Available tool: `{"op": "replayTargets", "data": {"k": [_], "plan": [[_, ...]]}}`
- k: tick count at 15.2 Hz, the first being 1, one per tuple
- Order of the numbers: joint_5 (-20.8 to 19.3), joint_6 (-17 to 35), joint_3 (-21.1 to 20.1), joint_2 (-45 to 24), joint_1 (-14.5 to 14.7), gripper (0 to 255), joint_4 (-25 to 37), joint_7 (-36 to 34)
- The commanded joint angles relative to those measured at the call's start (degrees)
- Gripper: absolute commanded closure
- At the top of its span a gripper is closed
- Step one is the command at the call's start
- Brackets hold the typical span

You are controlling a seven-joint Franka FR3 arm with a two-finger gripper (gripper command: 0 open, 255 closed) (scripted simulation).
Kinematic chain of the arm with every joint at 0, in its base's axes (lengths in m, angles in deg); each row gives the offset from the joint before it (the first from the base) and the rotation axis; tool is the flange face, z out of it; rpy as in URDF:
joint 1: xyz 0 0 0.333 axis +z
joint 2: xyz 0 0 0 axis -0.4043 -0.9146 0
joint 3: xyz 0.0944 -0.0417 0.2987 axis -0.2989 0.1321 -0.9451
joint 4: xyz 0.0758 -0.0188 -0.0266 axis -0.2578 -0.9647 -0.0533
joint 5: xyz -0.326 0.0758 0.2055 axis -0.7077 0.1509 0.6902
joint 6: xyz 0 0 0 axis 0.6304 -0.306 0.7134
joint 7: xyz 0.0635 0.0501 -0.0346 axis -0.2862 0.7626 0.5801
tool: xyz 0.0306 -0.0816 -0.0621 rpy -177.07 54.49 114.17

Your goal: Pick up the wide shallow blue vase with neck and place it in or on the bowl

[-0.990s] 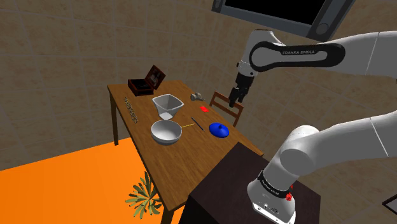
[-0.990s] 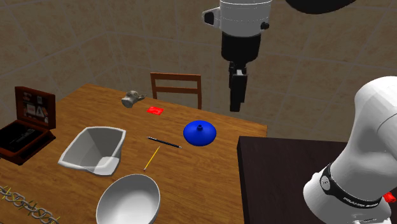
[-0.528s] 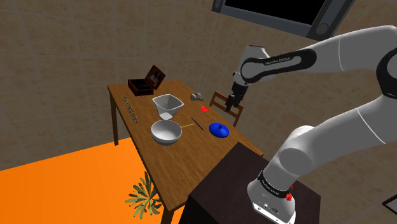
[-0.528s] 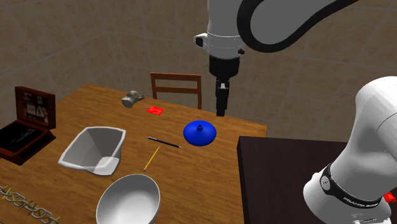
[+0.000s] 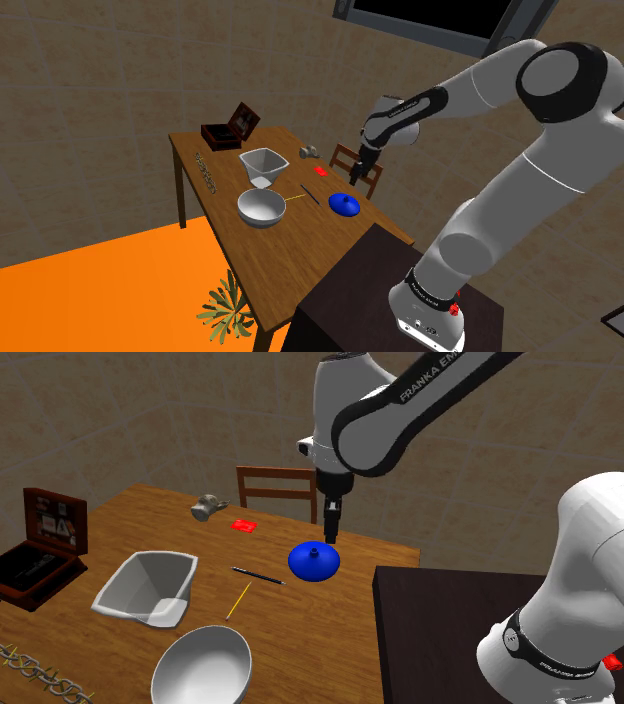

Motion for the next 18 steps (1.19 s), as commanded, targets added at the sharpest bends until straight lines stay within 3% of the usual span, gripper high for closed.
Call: {"op": "replayTargets", "data": {"k": [1,5,10,18], "plan": [[3.7,3.6,1.3,-5.6,0.8,0,1.9,3.8],[14.1,8.9,1.7,-16.5,0.0,0,6.5,13.7],[26.0,12.6,-3.1,-29.2,-6.0,0,14.3,24.8],[31.3,16.8,-7.6,-36.2,-9.8,0,17.0,29.0]]}}
